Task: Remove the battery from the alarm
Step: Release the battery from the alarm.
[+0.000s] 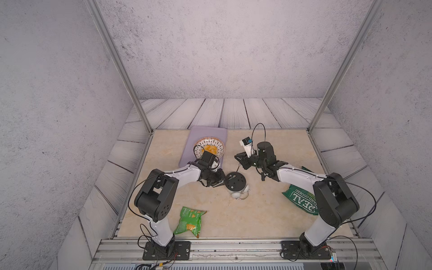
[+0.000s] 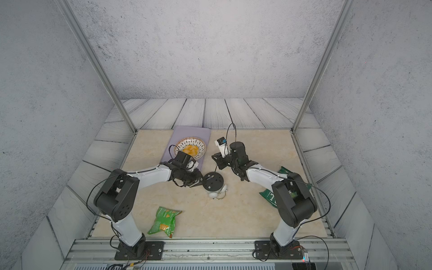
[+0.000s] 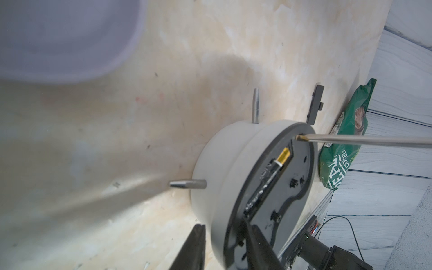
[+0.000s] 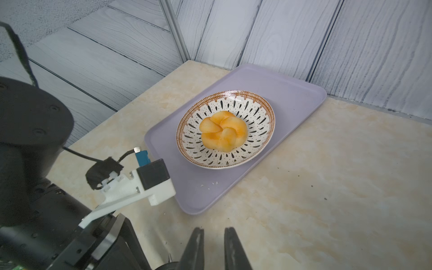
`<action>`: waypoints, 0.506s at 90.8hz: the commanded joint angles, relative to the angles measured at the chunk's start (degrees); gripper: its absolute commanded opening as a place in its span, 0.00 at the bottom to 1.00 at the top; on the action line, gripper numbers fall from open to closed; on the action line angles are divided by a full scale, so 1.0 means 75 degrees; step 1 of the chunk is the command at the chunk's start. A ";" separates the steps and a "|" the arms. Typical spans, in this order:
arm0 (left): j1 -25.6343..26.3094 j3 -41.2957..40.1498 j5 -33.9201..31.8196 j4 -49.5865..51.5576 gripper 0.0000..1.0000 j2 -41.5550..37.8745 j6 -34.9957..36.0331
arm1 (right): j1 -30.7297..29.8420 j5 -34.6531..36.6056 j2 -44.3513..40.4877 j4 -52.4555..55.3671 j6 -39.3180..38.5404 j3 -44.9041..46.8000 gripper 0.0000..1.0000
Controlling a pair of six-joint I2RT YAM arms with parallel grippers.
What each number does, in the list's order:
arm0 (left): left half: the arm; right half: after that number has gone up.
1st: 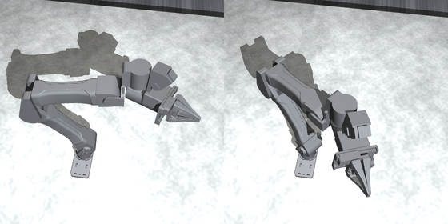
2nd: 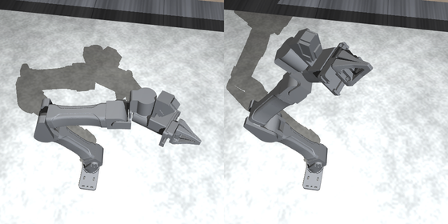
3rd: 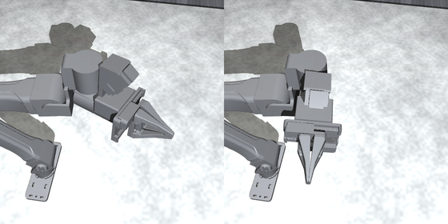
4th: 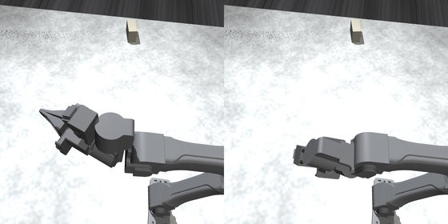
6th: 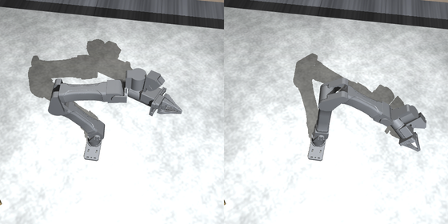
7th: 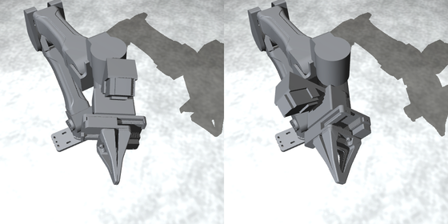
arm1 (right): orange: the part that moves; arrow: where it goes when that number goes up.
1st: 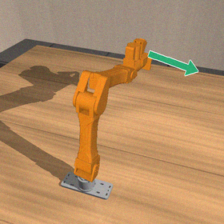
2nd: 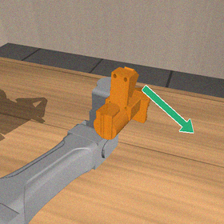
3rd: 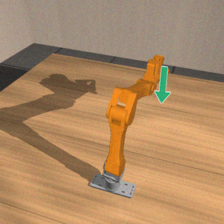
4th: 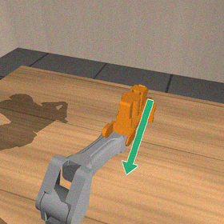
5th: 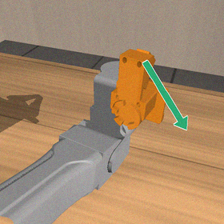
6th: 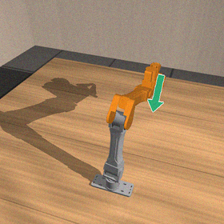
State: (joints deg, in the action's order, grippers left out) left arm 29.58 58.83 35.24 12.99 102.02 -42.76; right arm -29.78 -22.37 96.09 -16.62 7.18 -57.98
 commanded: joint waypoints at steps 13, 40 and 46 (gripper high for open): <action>-0.0028 0.0275 -0.0102 0.0281 0.29 0.0321 0.0321 | -0.0058 -0.0140 -0.0127 0.0330 -0.0186 0.0076 0.00; -0.0031 0.0435 -0.0168 0.0452 0.26 0.0451 0.0469 | -0.0093 -0.0284 -0.0403 0.0434 -0.0299 0.0281 0.00; -0.0035 0.0456 -0.0197 0.0487 0.25 0.0457 0.0487 | -0.0095 -0.0239 -0.0478 0.0455 -0.0337 0.0328 0.00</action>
State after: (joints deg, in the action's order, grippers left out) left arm 29.36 61.47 35.97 14.76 103.79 -40.64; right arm -29.98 -23.24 95.29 -15.92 5.69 -57.10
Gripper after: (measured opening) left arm 0.259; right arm 0.172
